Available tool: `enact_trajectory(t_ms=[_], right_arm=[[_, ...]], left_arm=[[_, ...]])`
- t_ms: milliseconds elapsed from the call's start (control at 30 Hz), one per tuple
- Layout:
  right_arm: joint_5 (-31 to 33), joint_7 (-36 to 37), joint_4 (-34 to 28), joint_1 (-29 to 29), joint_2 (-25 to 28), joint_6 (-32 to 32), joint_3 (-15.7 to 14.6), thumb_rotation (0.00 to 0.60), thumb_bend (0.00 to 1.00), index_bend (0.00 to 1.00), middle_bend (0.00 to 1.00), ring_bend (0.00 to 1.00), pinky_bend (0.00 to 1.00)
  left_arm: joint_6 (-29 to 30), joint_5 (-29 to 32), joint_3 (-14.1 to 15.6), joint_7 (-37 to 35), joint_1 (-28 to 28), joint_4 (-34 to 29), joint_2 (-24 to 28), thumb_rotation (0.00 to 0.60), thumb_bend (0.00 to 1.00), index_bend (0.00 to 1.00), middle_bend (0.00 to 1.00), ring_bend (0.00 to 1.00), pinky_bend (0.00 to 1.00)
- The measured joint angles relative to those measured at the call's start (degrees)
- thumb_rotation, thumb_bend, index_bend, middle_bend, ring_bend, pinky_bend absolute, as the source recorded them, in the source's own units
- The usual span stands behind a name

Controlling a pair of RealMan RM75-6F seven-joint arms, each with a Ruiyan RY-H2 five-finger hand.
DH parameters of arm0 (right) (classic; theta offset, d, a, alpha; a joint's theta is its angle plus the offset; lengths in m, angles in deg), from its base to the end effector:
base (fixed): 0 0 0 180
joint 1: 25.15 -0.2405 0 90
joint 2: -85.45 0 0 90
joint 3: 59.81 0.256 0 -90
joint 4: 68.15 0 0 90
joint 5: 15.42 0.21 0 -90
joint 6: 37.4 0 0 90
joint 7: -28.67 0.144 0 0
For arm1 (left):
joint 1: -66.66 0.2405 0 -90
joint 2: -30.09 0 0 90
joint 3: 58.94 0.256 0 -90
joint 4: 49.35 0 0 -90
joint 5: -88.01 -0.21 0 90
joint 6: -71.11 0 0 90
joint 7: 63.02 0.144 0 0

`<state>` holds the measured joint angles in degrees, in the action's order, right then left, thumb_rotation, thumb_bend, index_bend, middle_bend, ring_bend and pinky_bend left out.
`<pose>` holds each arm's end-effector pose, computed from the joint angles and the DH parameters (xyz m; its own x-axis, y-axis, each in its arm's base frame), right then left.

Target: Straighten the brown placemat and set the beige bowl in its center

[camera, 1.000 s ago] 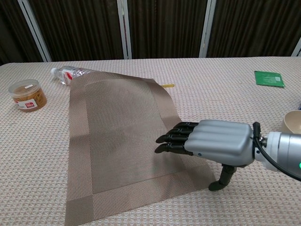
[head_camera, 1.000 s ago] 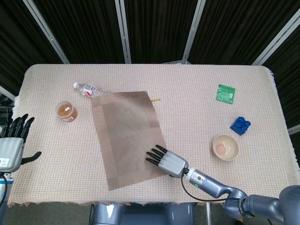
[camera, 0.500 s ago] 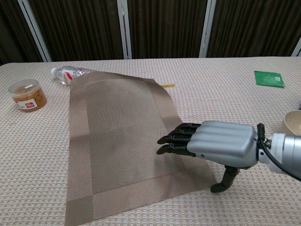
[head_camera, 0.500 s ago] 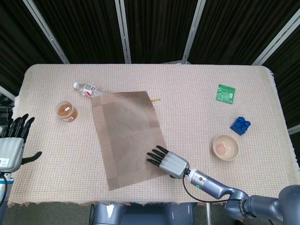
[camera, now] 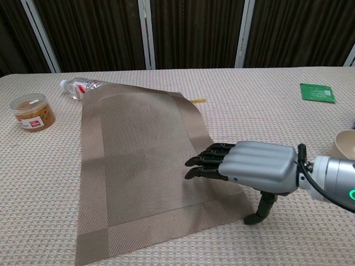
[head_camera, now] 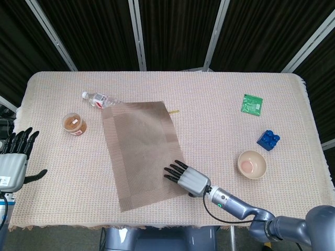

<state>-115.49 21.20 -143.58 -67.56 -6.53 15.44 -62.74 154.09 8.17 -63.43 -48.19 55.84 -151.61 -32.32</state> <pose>-0.1561 -0.2752 -0.0680 0.7019 -0.1747 0.6906 -0.4959 -0.8158 0.2977 -0.2708 0.2127 0.1566 0.4881 -0.0081 0.8727 0.8725 -0.0213 -0.4882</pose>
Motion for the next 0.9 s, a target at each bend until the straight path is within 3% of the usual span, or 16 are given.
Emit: enact_trajectory(t_ms=[267, 900], right_arm=[[-0.9, 2.2, 0.98, -0.44, -0.13, 1.57, -0.71, 0.6, 0.06, 0.11, 0.0, 0.0, 0.0], [-2.03, 6.73, 4.06, -0.42, -1.18, 4.84, -2.16, 0.6, 0.21, 0.15, 0.0, 0.0, 0.0]], left_arm=[[-0.1, -0.18, -0.03, -0.04, 0.07, -0.1, -0.01, 0.6, 0.14, 0.0, 0.0, 0.0, 0.0], [-0.78, -0.37, 0.04, -0.07, 0.04, -0.32, 0.03, 0.6, 0.14, 0.0, 0.0, 0.0, 0.0]])
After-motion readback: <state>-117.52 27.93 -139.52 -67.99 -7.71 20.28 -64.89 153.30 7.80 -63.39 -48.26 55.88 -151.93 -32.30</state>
